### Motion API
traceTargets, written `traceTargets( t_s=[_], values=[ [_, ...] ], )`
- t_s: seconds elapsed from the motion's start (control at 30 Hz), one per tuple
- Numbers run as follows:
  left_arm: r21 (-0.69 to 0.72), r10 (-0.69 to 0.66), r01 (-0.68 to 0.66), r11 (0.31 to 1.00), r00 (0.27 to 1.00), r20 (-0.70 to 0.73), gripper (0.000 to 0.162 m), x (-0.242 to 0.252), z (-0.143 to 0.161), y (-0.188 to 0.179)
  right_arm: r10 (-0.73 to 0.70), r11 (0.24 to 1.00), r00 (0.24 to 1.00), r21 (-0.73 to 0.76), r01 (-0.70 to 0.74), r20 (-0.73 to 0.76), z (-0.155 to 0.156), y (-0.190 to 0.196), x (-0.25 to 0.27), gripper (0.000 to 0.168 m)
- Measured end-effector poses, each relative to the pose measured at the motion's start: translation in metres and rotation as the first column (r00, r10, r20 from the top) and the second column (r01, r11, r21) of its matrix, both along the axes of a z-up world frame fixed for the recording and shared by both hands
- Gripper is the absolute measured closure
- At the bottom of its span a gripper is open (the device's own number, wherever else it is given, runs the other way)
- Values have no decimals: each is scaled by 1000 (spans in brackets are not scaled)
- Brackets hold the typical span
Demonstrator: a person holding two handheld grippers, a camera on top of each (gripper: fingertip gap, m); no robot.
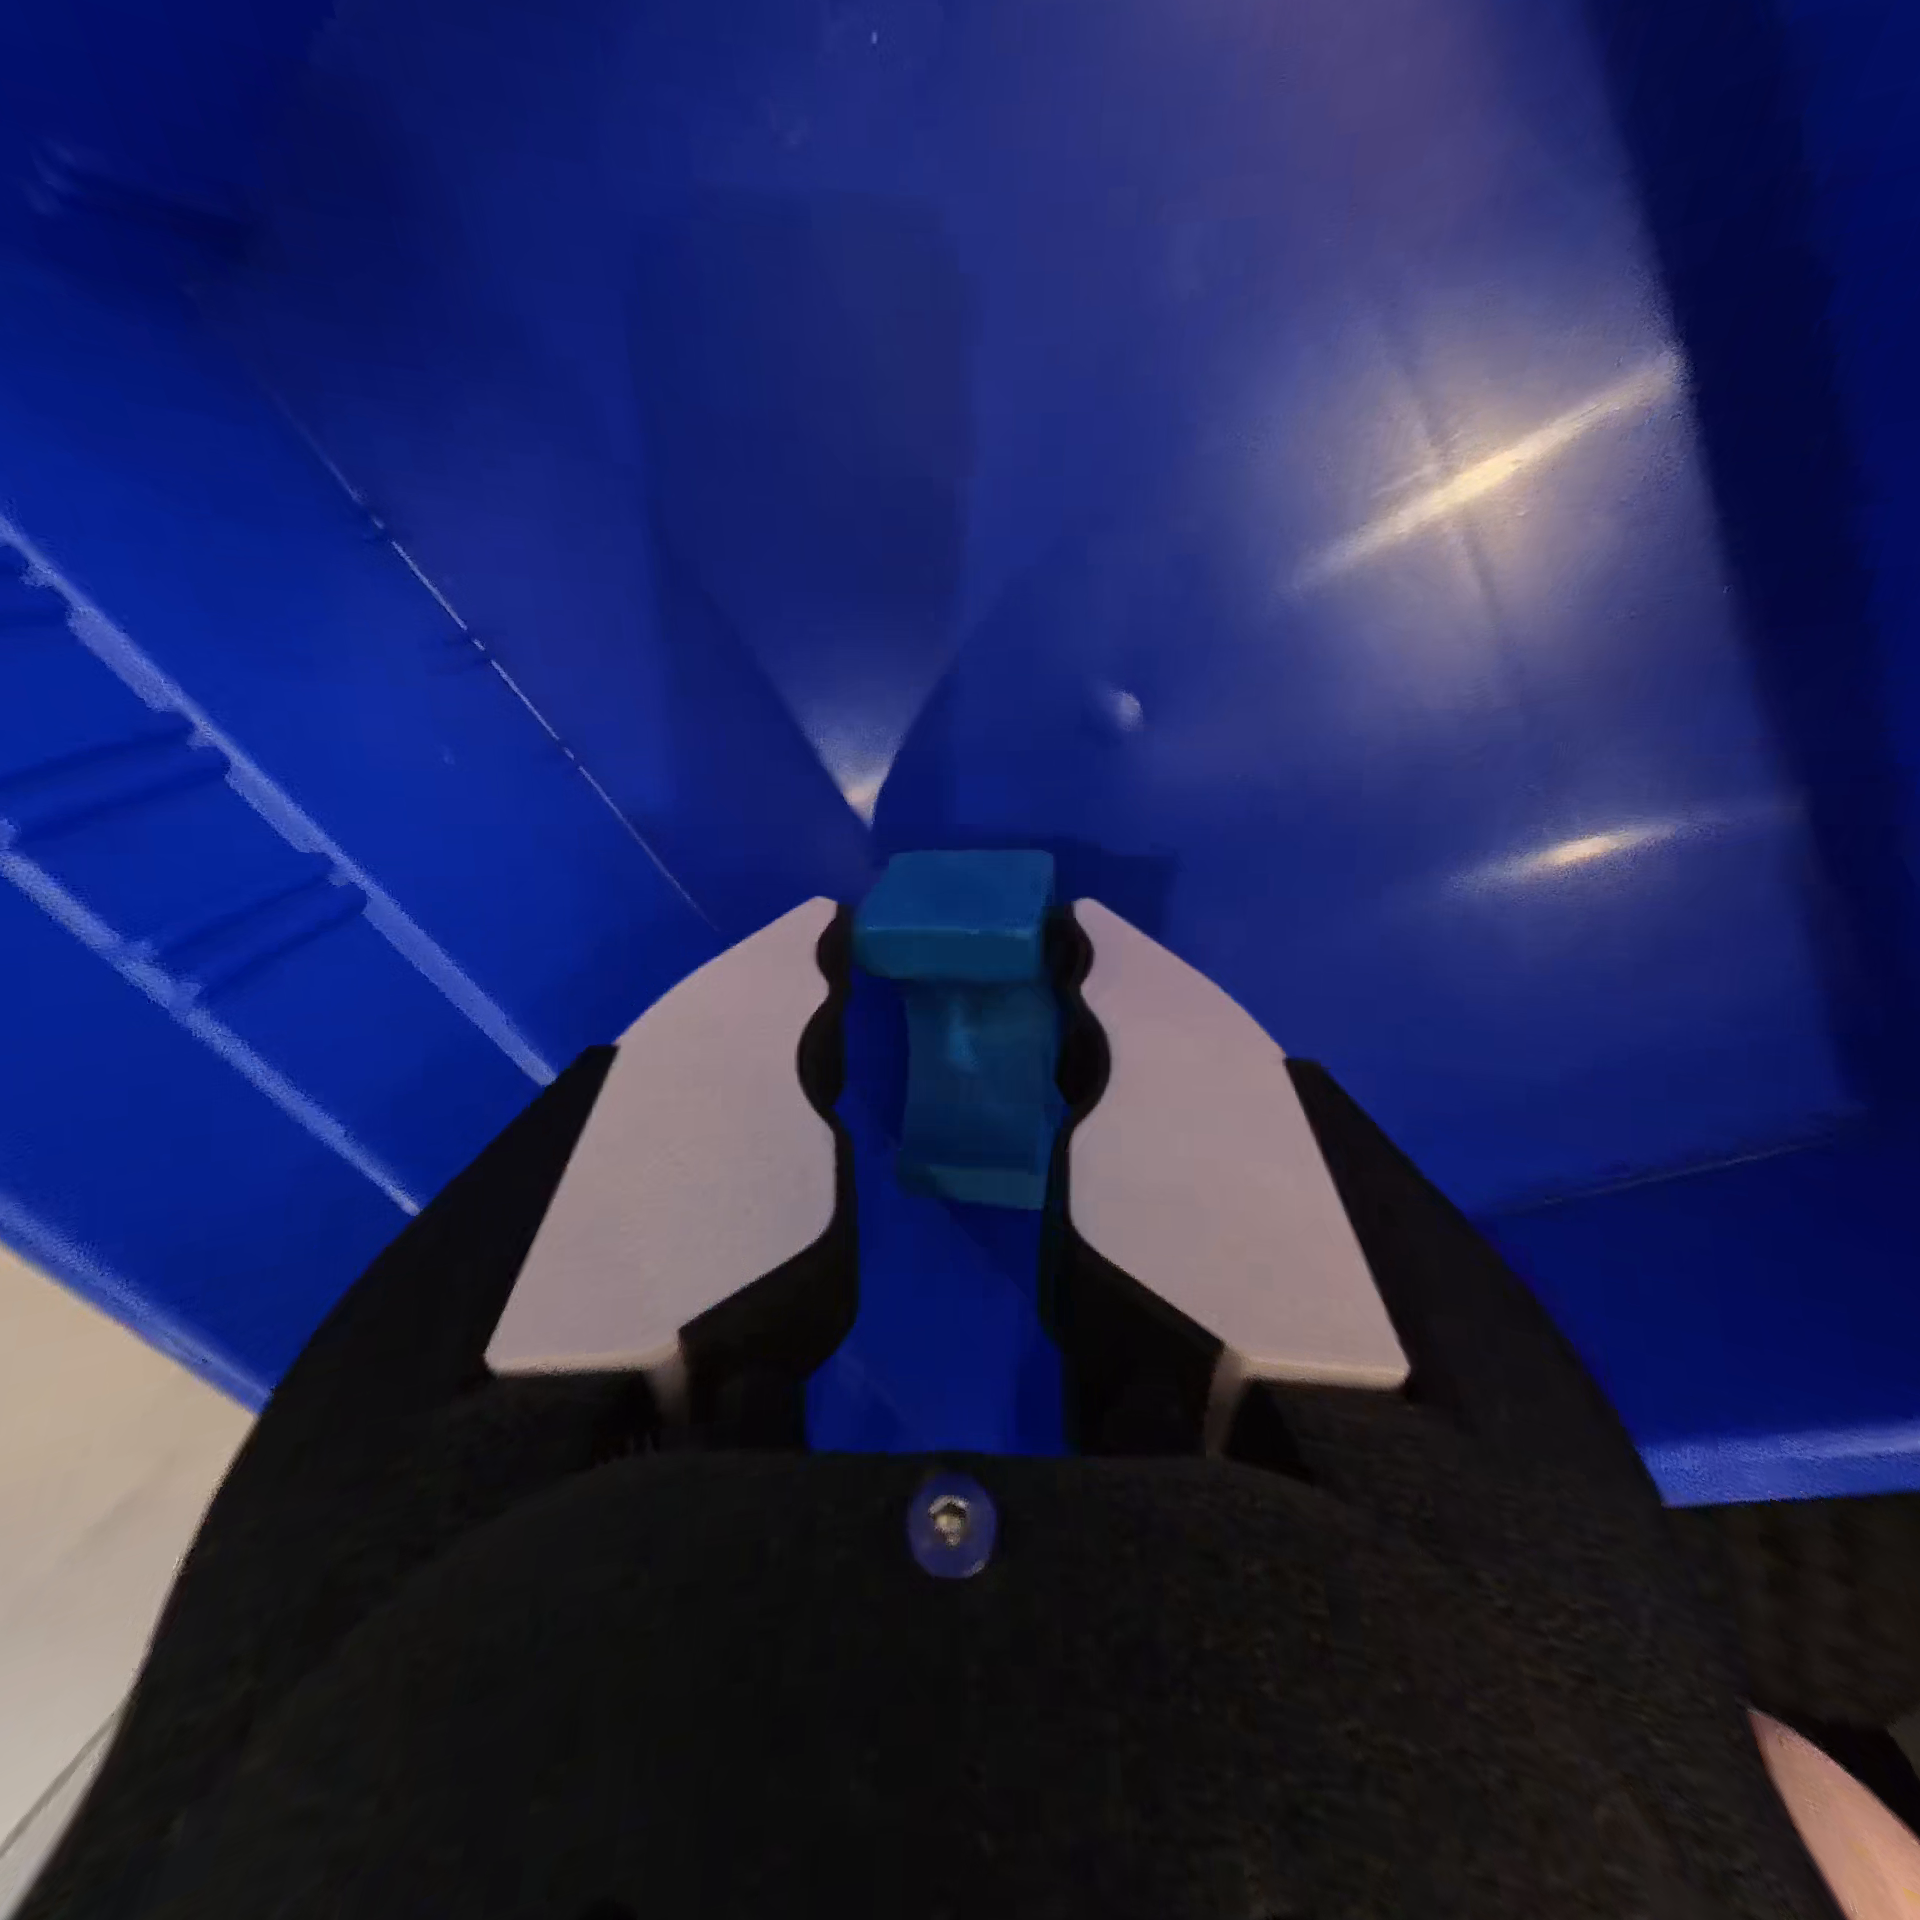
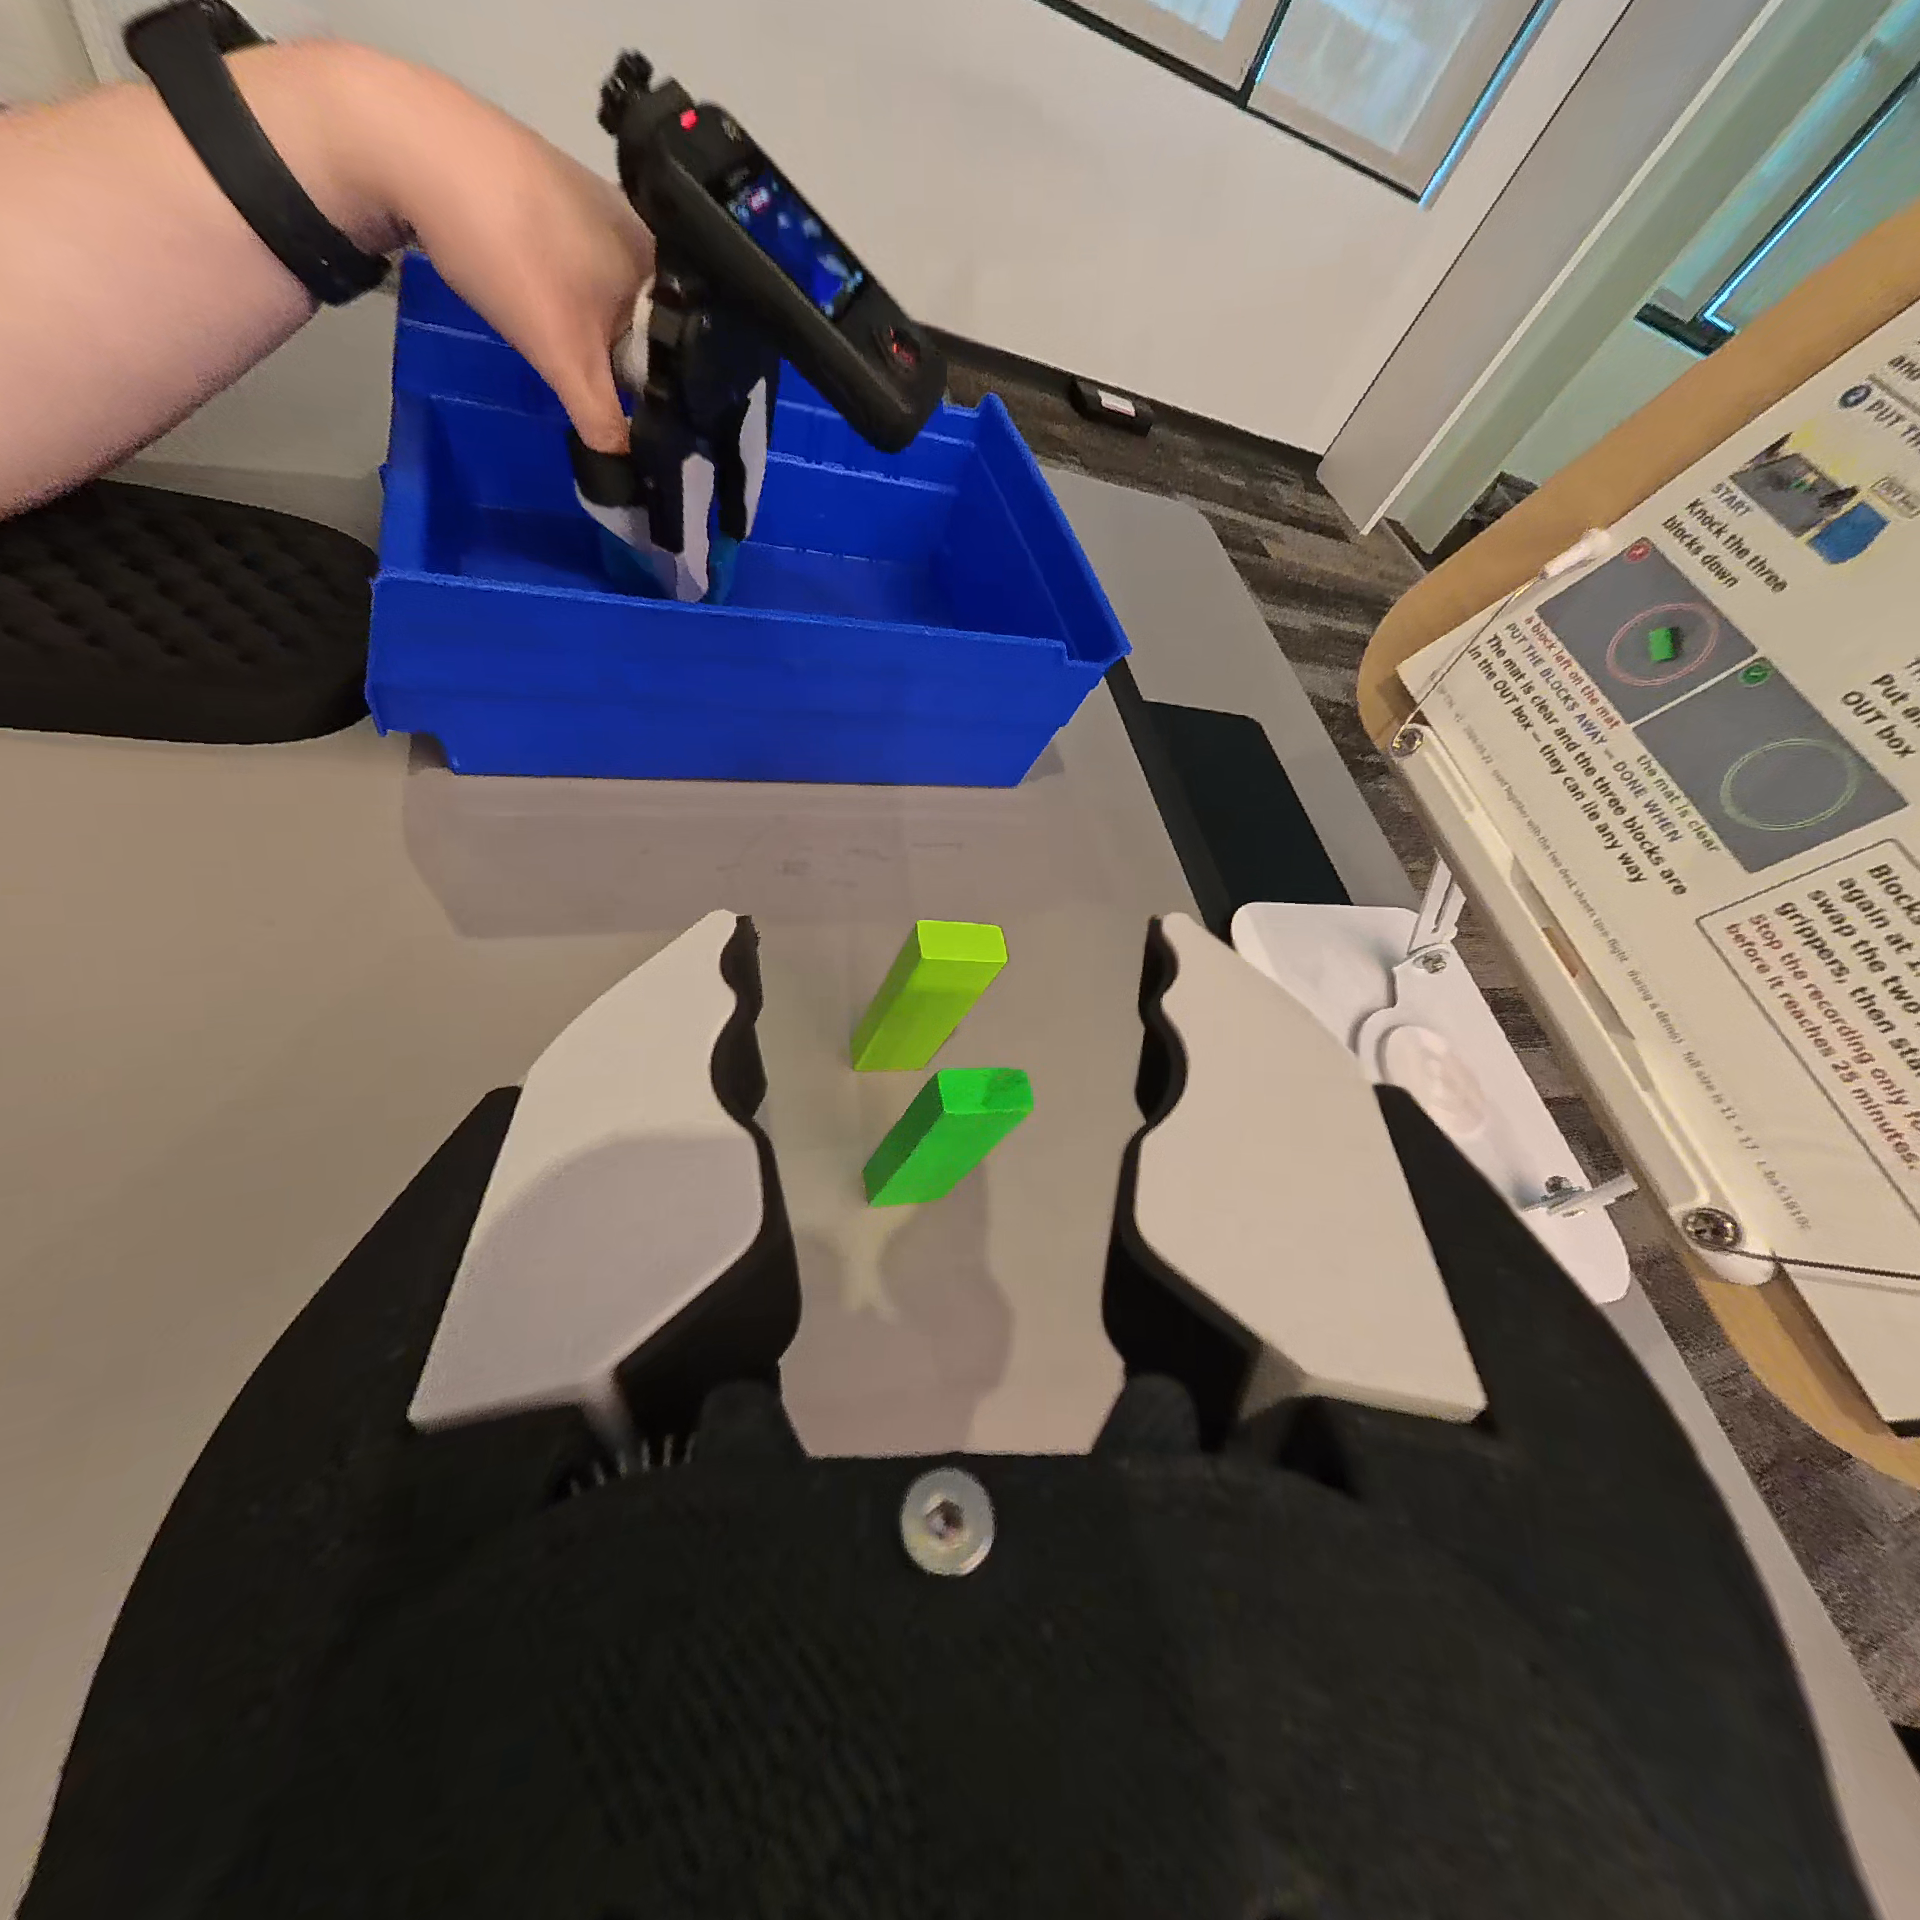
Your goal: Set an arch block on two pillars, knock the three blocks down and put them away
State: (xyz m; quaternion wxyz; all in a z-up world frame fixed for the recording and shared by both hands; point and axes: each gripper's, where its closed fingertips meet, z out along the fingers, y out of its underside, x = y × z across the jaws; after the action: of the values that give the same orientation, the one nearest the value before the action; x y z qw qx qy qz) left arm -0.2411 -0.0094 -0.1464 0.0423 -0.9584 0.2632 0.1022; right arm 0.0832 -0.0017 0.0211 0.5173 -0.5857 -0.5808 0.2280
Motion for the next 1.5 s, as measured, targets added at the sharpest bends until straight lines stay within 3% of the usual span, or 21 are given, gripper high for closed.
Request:
traceTargets(
  t_s=[0.13,0.2,0.3,0.37,0.43,0.53,0.63,0.77,0.83,0.97,1.07,1.13,1.2,1.23,1.3,1.37,1.5],
  values=[
    [1,-61,61,998,997,47,125,12,4,1,-6,1000,1000,15,6,-12,6,-1,4,97],
    [60,-68,64,996,996,62,126,16,20,4,-9,1000,1000,14,9,-19,7,-1,4,97],
    [229,-102,67,971,985,142,126,29,69,6,0,1000,999,24,1,-34,11,-4,2,97],
    [380,-195,90,921,949,248,126,52,112,2,19,999,998,32,-17,-54,16,-11,-4,97],
    [541,-383,127,831,837,392,126,96,162,-10,62,998,995,24,-60,-82,21,-23,-14,97],
    [727,-670,137,673,530,520,127,167,232,-46,181,982,970,-22,-187,-163,32,-55,-36,98],
    [777,-774,136,614,292,561,127,215,263,-78,281,942,917,-100,-320,-284,47,-90,-55,98],
    [786,-806,190,588,210,553,127,249,261,-93,299,888,847,-197,-416,-438,67,-112,-65,100],
    [780,-809,213,588,167,564,127,260,259,-99,276,882,851,-234,-409,-447,67,-112,-66,107],
    [783,-820,241,573,170,547,127,271,250,-97,252,879,859,-266,-396,-445,62,-110,-69,115],
    [792,-830,248,557,162,533,127,274,248,-99,239,871,871,-302,-388,-428,57,-109,-70,134],
    [805,-838,241,542,227,496,119,266,247,-93,215,878,878,-309,-365,-427,59,-104,-67,135],
    [823,-832,226,522,345,434,83,245,250,-82,196,891,903,-315,-327,-383,60,-96,-58,135],
    [832,-828,222,508,391,401,82,233,251,-79,181,902,918,-312,-298,-353,63,-89,-52,135],
    [860,-825,173,480,423,375,88,212,262,-77,134,924,967,-324,-201,-219,61,-64,-42,135],
    [885,-822,87,458,420,384,97,197,277,-77,66,948,997,-314,-54,28,45,-28,-34,135],
    [885,-807,22,464,422,412,101,177,285,-76,24,915,864,-359,183,502,-5,21,-19,135]
  ],
)
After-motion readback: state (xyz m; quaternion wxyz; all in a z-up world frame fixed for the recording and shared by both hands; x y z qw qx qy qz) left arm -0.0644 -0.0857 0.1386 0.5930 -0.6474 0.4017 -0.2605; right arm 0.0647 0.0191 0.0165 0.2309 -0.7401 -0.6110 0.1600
